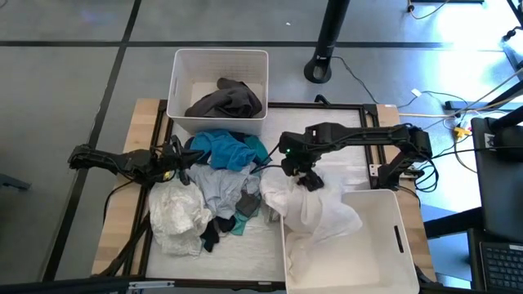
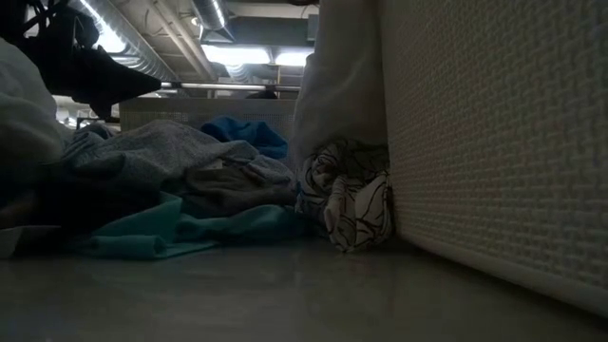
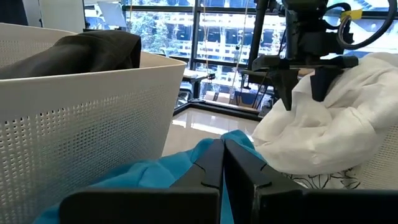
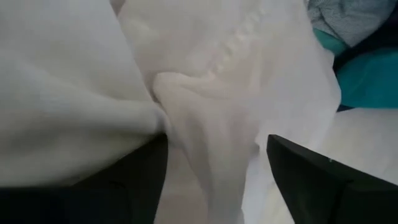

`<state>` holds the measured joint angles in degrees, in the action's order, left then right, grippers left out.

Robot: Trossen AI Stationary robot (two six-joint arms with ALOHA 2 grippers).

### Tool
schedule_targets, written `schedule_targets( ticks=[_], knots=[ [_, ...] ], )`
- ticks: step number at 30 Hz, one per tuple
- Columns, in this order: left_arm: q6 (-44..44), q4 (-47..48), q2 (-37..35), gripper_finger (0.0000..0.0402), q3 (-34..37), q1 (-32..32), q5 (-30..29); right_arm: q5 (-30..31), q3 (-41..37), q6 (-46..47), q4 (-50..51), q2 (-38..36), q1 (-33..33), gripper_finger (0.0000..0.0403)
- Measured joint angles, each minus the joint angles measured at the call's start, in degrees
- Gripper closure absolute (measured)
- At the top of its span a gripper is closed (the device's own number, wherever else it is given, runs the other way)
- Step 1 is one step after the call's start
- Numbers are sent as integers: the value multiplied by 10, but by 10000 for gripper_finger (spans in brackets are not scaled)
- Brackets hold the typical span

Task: Sort clothes
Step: Put the white shirt into the bottom white laundry organizer

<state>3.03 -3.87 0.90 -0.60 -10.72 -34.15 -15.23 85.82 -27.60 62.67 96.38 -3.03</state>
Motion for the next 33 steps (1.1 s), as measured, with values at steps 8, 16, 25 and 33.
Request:
schedule_targets(
  ticks=[8, 16, 25, 33],
  knots=[
    [0, 1, 0, 398, 0, 0, 0, -9, 0, 1, 1, 0, 0, 233],
    [1, 1, 0, 398, 0, 0, 0, -4, 3, 67, -13, 0, 0, 269],
    [0, 1, 0, 398, 0, 0, 0, -7, 62, 94, -14, 0, 0, 167],
    [2, 1, 0, 398, 0, 0, 0, -66, 99, 167, -48, -1, 1, 115]
  ],
)
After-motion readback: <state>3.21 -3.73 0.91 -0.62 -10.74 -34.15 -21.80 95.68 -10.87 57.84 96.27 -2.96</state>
